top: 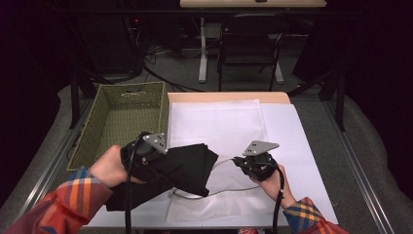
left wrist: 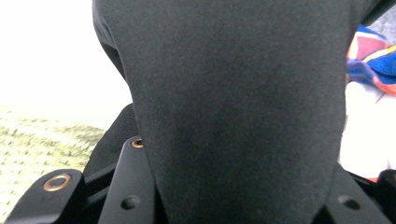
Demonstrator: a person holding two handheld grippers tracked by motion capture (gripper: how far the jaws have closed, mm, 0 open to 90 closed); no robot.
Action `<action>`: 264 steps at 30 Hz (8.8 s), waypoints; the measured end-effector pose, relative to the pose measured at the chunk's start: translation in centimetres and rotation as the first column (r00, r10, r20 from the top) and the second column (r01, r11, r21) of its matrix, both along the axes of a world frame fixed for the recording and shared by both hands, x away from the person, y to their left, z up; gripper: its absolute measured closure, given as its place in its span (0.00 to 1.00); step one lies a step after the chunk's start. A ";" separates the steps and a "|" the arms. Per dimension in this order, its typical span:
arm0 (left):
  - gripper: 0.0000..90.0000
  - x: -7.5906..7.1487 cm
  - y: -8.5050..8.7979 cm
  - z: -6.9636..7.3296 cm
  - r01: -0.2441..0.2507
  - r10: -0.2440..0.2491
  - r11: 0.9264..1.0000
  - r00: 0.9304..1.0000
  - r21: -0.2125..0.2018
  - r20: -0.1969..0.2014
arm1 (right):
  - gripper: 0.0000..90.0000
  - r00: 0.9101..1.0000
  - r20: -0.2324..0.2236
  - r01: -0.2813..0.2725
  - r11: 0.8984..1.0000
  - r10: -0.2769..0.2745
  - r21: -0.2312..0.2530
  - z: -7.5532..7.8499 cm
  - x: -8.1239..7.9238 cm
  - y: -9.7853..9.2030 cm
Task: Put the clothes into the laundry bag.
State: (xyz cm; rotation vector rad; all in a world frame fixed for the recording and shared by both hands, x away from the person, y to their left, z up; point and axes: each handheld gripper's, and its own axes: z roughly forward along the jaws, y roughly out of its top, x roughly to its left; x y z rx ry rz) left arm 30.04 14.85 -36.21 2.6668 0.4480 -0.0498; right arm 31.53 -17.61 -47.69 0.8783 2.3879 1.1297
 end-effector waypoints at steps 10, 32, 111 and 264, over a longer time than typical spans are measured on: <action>0.69 -0.4 -1.6 -1.9 0.034 -0.038 0.997 0.997 -0.067 -0.071 | 0.98 1.000 0.005 0.001 1.000 -0.002 0.007 0.2 0.0 -0.1; 0.68 -1.5 -3.9 -6.1 0.083 -0.088 0.991 0.995 -0.106 -0.041 | 0.98 1.000 0.018 0.016 0.999 -0.017 0.029 1.6 0.6 1.2; 0.72 -0.7 -3.8 -14.6 -0.170 0.164 0.974 0.985 -0.153 -0.053 | 0.98 1.000 -0.014 0.020 0.998 -0.019 0.056 1.5 0.3 1.1; 0.66 -1.7 -5.0 -14.9 -0.322 0.329 0.908 0.944 -0.270 -0.021 | 0.98 1.000 0.004 0.012 0.999 -0.012 0.051 2.1 -0.3 1.6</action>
